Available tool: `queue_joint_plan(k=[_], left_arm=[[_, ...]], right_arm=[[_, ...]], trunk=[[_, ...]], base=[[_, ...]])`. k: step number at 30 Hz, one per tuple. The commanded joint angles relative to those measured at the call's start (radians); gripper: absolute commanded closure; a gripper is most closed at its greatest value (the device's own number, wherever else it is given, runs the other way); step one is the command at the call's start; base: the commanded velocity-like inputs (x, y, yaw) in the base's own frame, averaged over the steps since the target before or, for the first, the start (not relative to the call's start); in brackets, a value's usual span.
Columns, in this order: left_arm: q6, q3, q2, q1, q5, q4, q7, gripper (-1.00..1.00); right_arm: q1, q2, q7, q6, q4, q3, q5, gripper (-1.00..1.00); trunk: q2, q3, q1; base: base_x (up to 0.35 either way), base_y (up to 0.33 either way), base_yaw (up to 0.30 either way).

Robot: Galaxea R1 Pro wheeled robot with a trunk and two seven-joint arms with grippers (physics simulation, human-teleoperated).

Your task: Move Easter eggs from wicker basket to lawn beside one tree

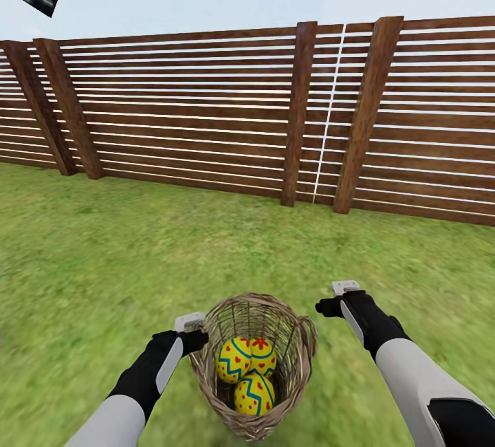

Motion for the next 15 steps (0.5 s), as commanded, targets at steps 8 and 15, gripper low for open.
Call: queue_joint_plan(k=[8,15], left_arm=[[0.003,-0.001,-0.009,0.000,0.067,0.064,0.005,-1.00],[-0.046,-0.001,-0.015,0.000,0.067,0.104,0.006,1.00]], right_arm=[[0.000,-0.001,0.004,0.005,-0.001,0.003,0.006,-1.00],[0.000,-0.001,0.004,0.004,-0.001,0.003,0.006,-1.00]], trunk=[[0.000,-0.001,0.000],[0.000,-0.001,0.000]], base=[[0.000,0.000,0.000],[0.000,0.000,0.000]])
